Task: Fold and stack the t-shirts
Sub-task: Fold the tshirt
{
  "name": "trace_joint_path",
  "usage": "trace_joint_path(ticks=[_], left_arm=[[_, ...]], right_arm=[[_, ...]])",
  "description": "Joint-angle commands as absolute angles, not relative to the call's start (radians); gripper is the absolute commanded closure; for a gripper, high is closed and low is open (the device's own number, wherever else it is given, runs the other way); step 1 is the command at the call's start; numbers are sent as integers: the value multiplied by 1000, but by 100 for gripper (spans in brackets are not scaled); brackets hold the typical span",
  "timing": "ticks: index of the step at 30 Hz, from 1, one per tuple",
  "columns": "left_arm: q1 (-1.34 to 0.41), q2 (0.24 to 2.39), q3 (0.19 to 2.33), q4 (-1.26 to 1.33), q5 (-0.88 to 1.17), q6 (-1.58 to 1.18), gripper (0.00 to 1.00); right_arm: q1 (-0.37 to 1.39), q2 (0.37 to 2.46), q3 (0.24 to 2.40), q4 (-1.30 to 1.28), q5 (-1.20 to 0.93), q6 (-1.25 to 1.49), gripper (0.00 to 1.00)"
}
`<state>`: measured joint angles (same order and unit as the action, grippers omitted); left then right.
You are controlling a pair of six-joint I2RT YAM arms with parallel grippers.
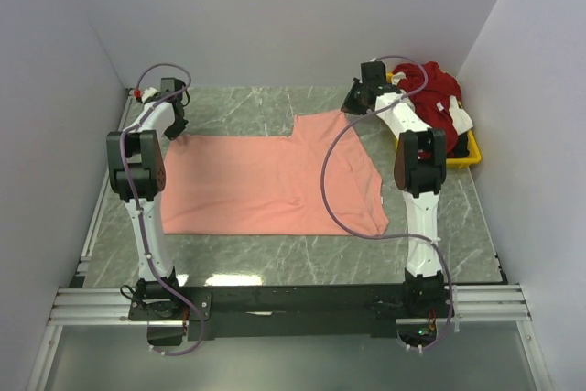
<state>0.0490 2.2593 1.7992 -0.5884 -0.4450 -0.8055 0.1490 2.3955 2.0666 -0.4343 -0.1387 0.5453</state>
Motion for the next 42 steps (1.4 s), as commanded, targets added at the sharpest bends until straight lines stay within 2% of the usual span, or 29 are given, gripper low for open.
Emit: trace_joint_path(ticks=[1, 21, 35, 38, 42], left_arm=[[52, 2181, 1824, -592, -436, -795, 99], [98, 2151, 1873, -581, -381, -753, 99], [118, 2198, 1950, -572, -325, -718, 99], [118, 2180, 1930, -557, -318, -724, 99], [118, 2143, 1881, -548, -328, -738, 99]], right_arm=[[143, 2290, 2042, -384, -112, 506, 100], [127, 2125, 1850, -344, -89, 463, 100], [123, 2198, 2026, -445, -84, 425, 100], [124, 2157, 1970, -419, -94, 433, 100], [126, 2048, 1791, -353, -101, 454, 100]])
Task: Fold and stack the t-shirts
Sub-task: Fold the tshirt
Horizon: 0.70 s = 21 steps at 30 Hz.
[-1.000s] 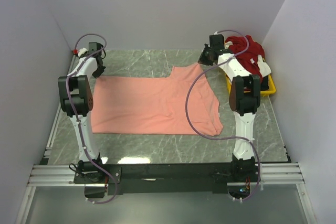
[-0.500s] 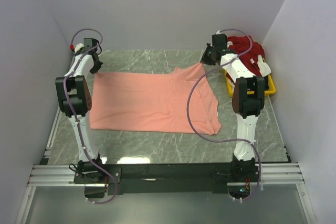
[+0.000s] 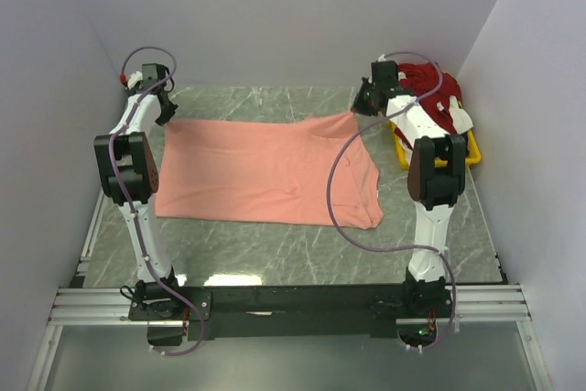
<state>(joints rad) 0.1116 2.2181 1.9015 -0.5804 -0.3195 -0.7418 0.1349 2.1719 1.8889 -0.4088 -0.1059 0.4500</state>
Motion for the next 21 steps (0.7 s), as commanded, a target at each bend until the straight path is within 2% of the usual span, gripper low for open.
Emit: trace_joint_path(ticks=[1, 8, 21], left_arm=[[118, 2131, 1864, -542, -327, -741, 99], [123, 2001, 1678, -471, -325, -753, 99], [129, 1833, 1445, -394, -284, -776, 99]], right_arm=[[126, 2031, 1758, -342, -101, 459, 100], [135, 1837, 1470, -255, -101, 495, 100], [181, 1617, 1177, -221, -64, 528, 100]])
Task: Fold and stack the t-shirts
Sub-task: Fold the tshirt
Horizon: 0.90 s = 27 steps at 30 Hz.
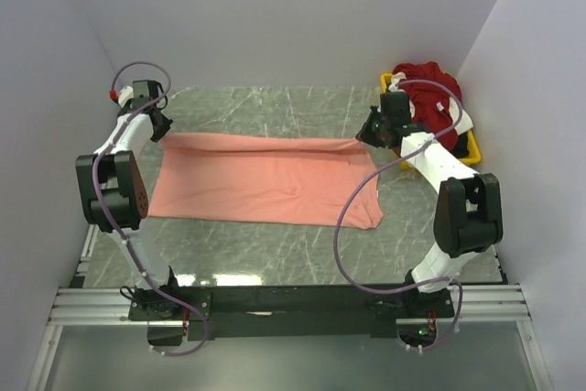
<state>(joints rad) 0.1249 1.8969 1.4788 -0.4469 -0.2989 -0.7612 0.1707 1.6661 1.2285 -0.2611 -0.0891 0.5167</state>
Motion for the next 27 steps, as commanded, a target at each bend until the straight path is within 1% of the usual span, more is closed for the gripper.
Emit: trace_joint_path(ticks=[1, 14, 27], left_arm=[[130, 1827, 1437, -393, -287, -776, 99], [138, 1752, 1341, -388, -307, -775, 99], [153, 1720, 1296, -396, -307, -765, 99]], right_arm=[[183, 1611, 1163, -216, -64, 529, 100], [201, 1493, 991, -189, -60, 529, 100], [222, 1414, 879, -172, -78, 529, 100]])
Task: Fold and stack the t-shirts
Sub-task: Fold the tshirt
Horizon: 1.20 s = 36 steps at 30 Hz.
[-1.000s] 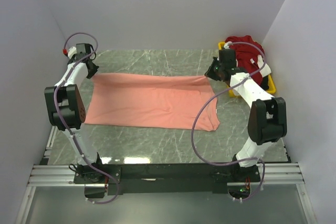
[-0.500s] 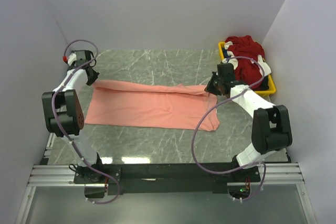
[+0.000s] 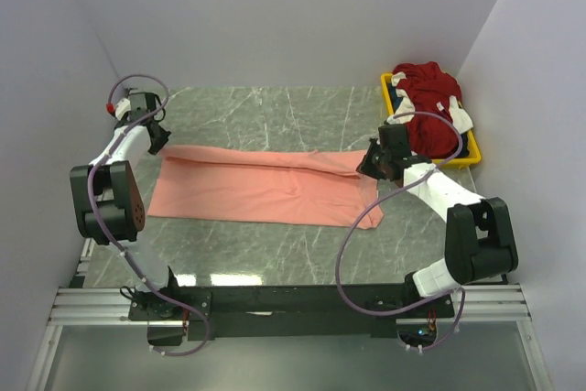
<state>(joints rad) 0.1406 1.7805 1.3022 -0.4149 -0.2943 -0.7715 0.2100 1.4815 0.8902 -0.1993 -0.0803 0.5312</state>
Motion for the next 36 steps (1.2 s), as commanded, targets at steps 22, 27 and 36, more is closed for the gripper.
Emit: trace_joint_path(ticks=[22, 27, 36], left_arm=[[167, 1677, 1152, -385, -285, -838, 99], [176, 1655, 1106, -388, -282, -888, 83], [201, 1508, 1072, -413, -272, -943, 39]], right_arm=[[255, 1365, 706, -107, -94, 538, 100], [255, 1367, 689, -97, -106, 534, 85], [258, 1272, 765, -184, -92, 506, 54]])
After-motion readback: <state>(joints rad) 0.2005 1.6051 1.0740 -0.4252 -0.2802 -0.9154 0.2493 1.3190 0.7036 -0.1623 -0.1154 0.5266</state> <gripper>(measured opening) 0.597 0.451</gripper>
